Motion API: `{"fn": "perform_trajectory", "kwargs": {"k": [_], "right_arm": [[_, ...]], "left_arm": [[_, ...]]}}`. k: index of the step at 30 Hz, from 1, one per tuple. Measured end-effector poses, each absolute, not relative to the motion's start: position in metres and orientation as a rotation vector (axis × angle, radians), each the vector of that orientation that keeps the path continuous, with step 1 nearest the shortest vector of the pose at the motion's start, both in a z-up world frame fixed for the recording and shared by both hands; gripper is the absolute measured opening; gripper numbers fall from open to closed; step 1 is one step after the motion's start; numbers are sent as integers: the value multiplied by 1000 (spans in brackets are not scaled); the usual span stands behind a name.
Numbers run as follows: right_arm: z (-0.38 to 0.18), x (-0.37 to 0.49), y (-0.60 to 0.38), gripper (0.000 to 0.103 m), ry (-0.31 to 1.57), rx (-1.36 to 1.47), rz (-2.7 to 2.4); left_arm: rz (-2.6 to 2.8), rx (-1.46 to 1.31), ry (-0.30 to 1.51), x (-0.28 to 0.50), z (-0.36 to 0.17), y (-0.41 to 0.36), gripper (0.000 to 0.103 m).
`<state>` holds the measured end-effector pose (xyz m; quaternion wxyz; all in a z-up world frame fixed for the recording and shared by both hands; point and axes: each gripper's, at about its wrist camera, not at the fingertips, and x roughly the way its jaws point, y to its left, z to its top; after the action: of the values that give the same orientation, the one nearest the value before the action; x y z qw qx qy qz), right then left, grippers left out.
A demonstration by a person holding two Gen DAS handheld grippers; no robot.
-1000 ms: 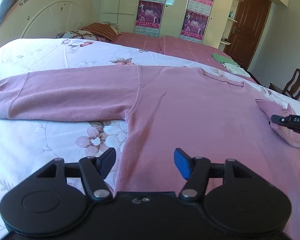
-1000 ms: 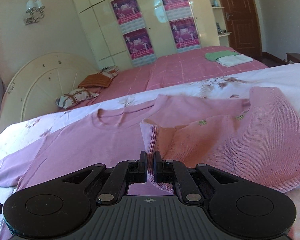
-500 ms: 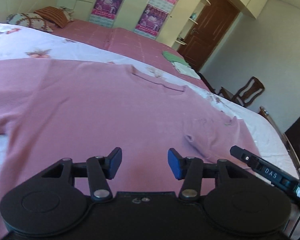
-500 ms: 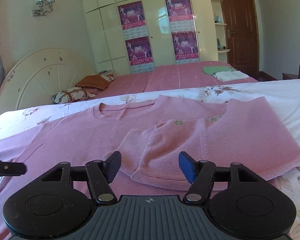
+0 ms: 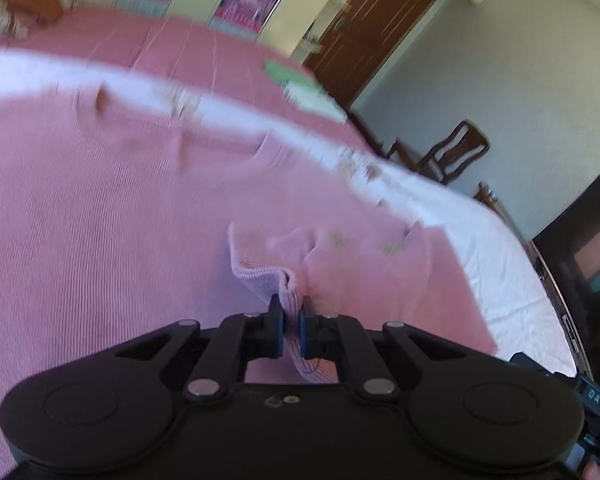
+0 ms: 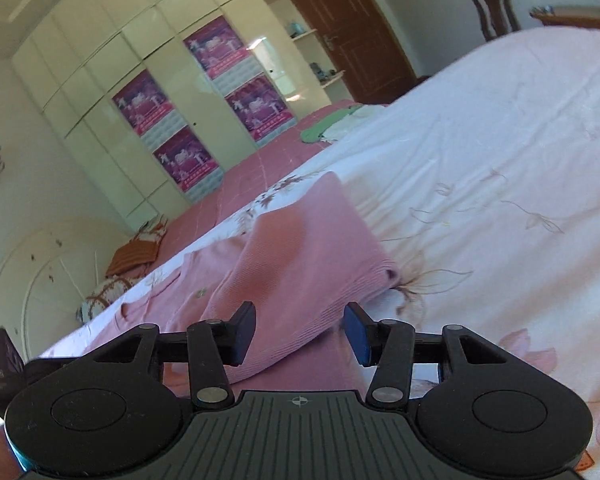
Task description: Fold small clothes
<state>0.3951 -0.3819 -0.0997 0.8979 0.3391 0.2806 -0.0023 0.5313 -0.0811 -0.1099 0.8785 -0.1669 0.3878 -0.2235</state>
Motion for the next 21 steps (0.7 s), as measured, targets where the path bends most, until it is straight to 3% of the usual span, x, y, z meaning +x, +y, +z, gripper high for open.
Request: {"fn": "perform_trajectory", "kwargs": {"k": [6,12,14,16,18,21], "right_arm": [[-112,384,-436,49,538,1000,-25],[-119,387,-446,49,557,1132,51],[-119,392,-446,49,567,1166,84],[-119,396,-447,49,577,1183,99],[-120,399,-447,49,588,1200,112],[-122,405,-444,49,628,1166,96]], "left_arm": [[-352,-260,604,492,-79,-35,6],[-301,-256,696,498,-105,-8,7],[-294,-262,698,497,-107,-9,15],[-281,-285,689,494,-107,-5,35],[-260,-307,691,496,-109,0,43],[-241,-354,716,507,-116,9,44]]}}
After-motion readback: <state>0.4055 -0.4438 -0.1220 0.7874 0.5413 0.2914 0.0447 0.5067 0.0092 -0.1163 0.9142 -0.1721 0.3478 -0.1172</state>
